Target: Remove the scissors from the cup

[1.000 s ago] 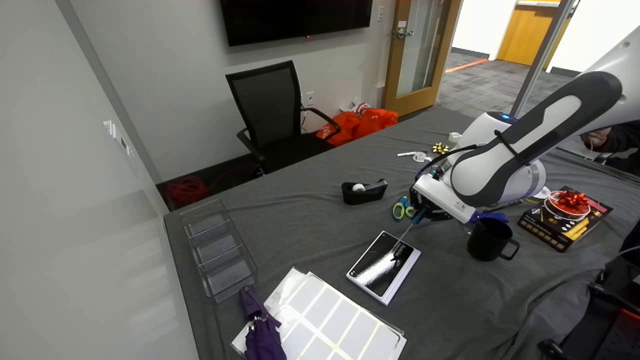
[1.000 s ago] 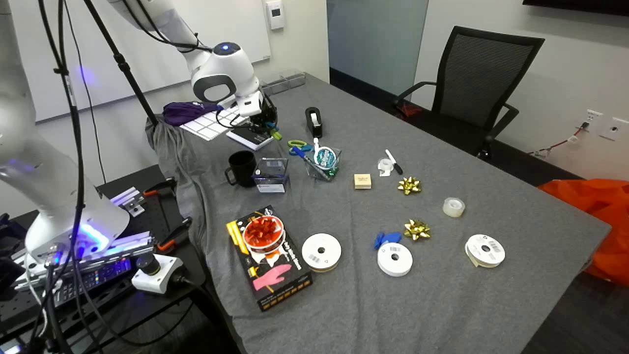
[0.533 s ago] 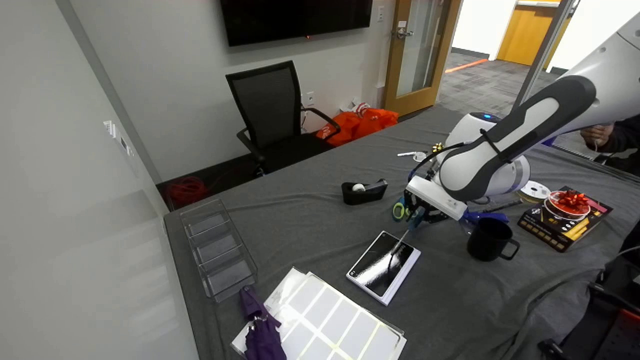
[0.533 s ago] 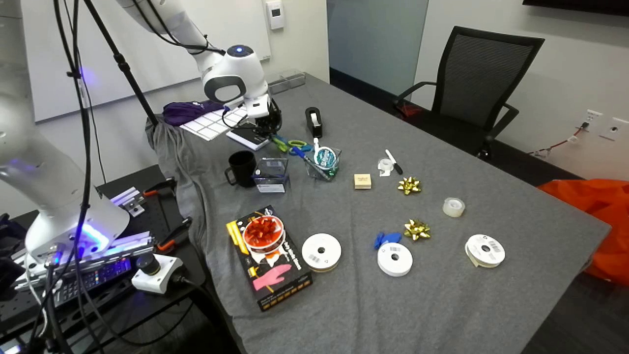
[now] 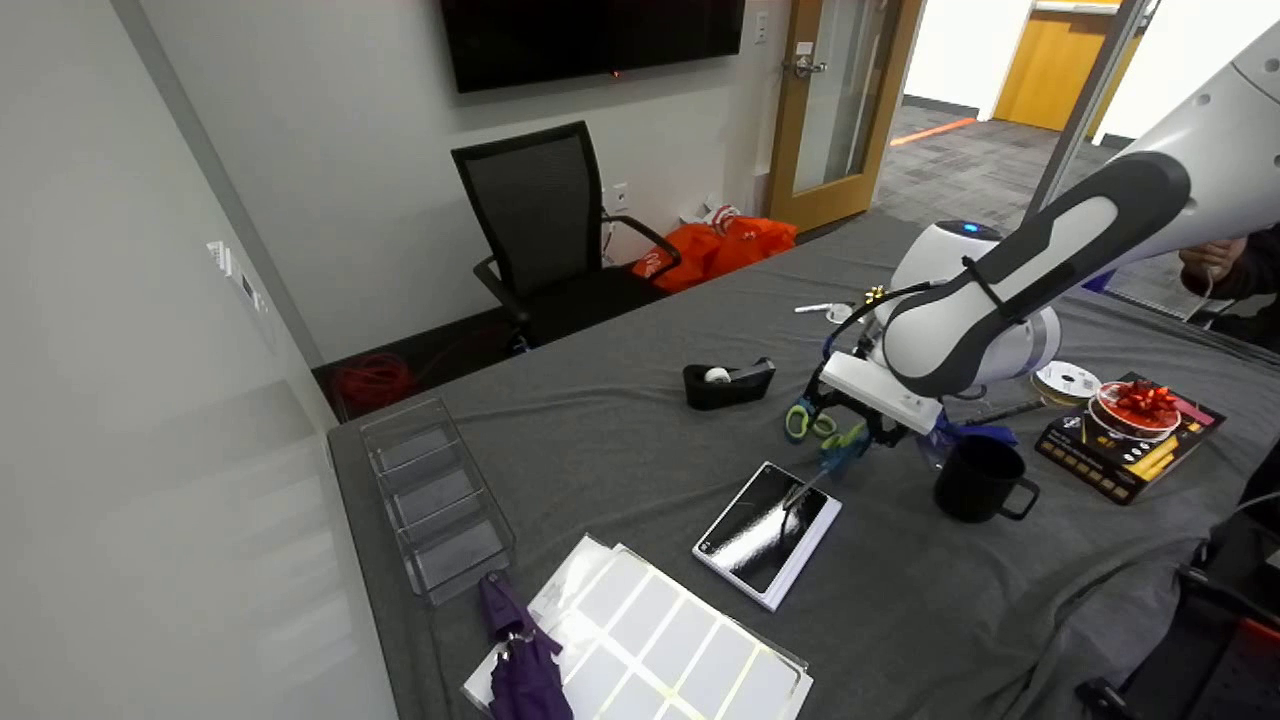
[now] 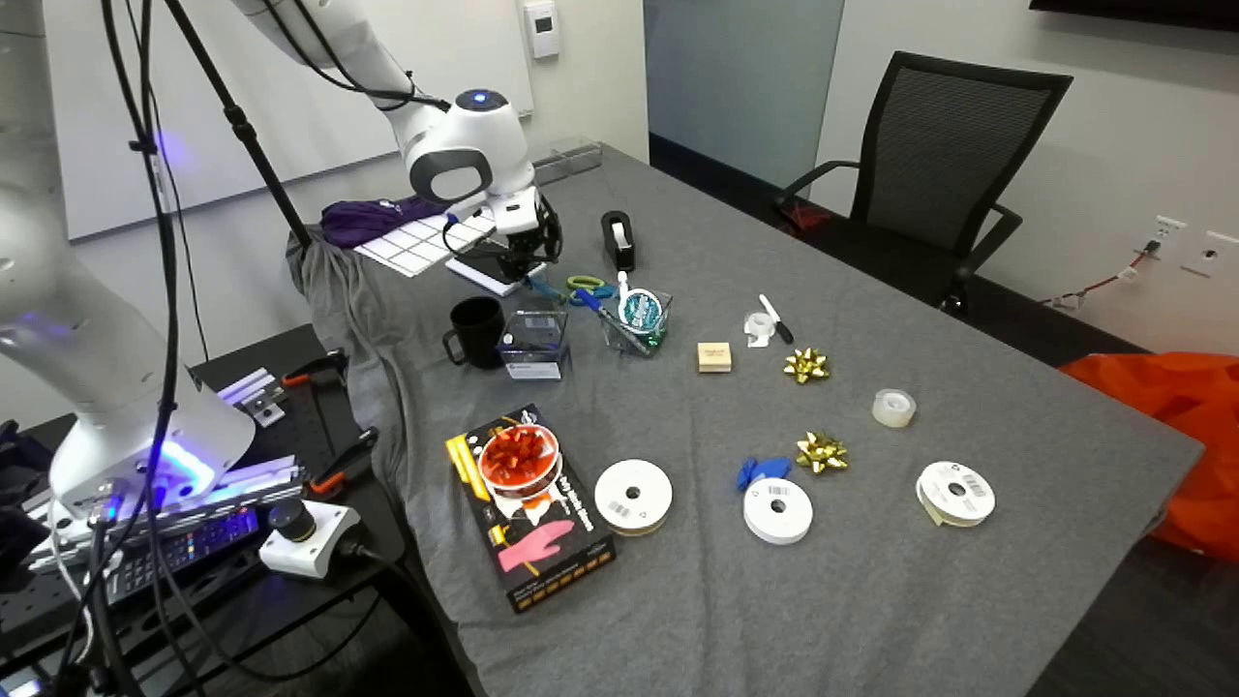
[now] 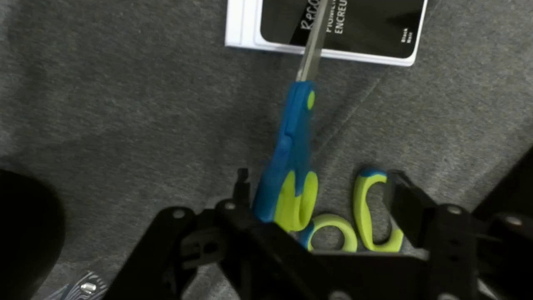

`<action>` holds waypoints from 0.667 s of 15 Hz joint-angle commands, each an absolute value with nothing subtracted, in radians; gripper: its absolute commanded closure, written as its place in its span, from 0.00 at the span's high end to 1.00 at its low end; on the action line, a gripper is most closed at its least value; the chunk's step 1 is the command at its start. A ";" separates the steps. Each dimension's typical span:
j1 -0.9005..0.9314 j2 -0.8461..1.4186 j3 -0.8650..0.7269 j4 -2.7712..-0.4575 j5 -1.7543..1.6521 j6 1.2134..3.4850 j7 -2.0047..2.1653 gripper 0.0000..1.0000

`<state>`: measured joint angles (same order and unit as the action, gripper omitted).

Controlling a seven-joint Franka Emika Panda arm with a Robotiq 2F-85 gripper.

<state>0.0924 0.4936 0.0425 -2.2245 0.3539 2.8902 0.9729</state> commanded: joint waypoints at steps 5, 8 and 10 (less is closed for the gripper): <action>0.108 0.454 0.006 -2.244 0.332 2.849 0.928 1.00; 0.165 0.389 -0.078 -2.297 0.235 2.846 0.950 1.00; 0.190 0.340 -0.125 -2.333 0.183 2.860 0.963 1.00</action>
